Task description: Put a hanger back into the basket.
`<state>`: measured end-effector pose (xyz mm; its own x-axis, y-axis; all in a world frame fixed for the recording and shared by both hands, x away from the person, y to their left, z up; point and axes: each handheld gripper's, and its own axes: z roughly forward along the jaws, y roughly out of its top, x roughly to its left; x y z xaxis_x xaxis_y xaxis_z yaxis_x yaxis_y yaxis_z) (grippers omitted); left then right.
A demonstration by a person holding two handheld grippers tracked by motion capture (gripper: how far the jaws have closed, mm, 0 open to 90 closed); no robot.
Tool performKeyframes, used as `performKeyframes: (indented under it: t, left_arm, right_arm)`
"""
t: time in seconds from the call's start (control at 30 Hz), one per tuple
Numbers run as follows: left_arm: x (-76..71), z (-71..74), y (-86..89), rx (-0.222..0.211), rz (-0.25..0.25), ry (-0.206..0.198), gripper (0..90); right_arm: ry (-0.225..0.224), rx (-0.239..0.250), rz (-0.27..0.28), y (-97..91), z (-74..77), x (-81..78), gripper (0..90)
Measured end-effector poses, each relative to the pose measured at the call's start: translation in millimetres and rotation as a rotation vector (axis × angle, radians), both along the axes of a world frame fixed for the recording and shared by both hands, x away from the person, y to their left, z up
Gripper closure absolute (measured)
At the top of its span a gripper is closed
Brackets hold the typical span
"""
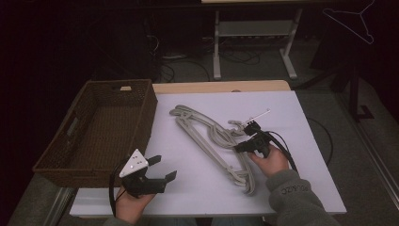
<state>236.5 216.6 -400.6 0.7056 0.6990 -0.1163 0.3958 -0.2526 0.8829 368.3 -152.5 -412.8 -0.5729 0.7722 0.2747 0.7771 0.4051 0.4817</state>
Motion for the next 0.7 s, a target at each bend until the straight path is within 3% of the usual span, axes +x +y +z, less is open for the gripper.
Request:
performKeyframes:
  t: [0.2,0.27,0.3,0.33,0.57,0.7]
  left_arm:
    - [0.4,1.3,-0.6,-0.012,0.003,0.005,19.3]
    - [0.7,2.3,-0.5,-0.016,0.002,0.011,19.3]
    - [0.7,2.3,-0.5,-0.016,0.002,0.011,19.3]
    - [1.3,3.0,-1.2,-0.025,0.003,0.011,19.4]
    - [2.4,5.1,-4.9,-0.026,0.003,0.021,19.5]
    - [3.8,7.2,-8.4,-0.029,-0.002,0.022,19.5]
  right_arm:
    - [0.047,0.042,-0.069,-2.8,-0.2,-0.2,76.7]
    - [0.053,0.075,-0.086,-5.0,1.3,-0.8,77.9]
    - [0.053,0.075,-0.086,-5.0,1.3,-0.8,77.9]
    - [0.064,0.118,-0.093,-7.5,3.2,-1.4,79.2]
    - [0.075,0.164,-0.101,-10.6,8.2,-4.3,81.5]
    - [0.103,0.233,-0.103,-15.9,8.3,-5.8,81.7]
